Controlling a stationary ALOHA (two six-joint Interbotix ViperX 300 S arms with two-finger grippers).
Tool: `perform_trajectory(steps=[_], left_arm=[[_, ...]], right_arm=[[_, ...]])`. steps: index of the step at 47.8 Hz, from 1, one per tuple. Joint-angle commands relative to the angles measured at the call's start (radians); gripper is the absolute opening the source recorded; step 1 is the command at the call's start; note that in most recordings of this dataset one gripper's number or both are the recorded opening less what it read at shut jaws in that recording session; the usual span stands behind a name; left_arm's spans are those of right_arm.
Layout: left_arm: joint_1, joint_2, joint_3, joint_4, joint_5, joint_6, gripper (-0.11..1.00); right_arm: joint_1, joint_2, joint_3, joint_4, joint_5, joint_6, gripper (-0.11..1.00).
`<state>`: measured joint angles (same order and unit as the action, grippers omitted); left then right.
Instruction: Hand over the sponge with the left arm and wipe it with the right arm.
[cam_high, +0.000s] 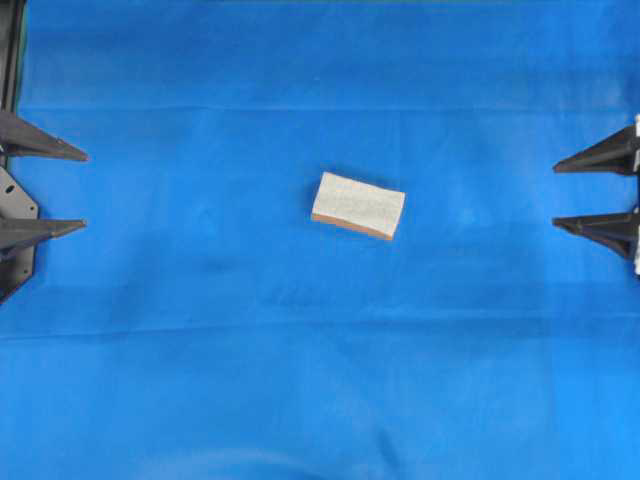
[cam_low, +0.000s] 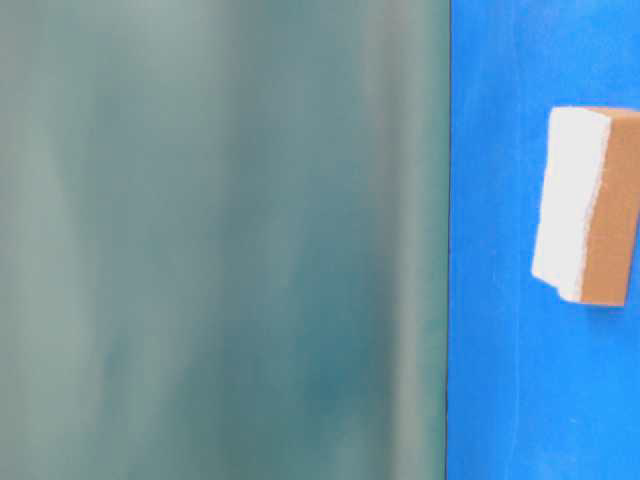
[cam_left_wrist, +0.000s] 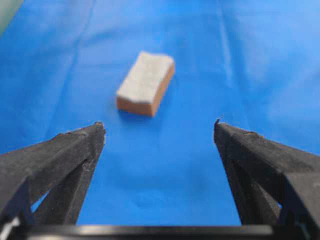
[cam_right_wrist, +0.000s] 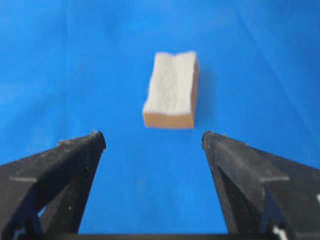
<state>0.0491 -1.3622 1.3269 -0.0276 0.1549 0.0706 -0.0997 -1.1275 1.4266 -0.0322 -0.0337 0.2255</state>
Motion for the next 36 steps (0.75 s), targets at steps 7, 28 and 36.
perform_trajectory(steps=[7, 28, 36], left_arm=[[0.04, 0.009, 0.02, -0.003, -0.025, -0.02, 0.9], [0.061, 0.008, 0.025, -0.003, -0.025, -0.023, 0.9], [0.061, 0.008, 0.023, -0.003, -0.02, -0.023, 0.9]], right_arm=[[0.0, 0.06, 0.005, 0.011, -0.061, 0.0, 0.74], [0.002, 0.038, -0.005, 0.006, -0.048, -0.003, 0.74], [0.0, 0.038, -0.005, 0.006, -0.048, -0.003, 0.74]])
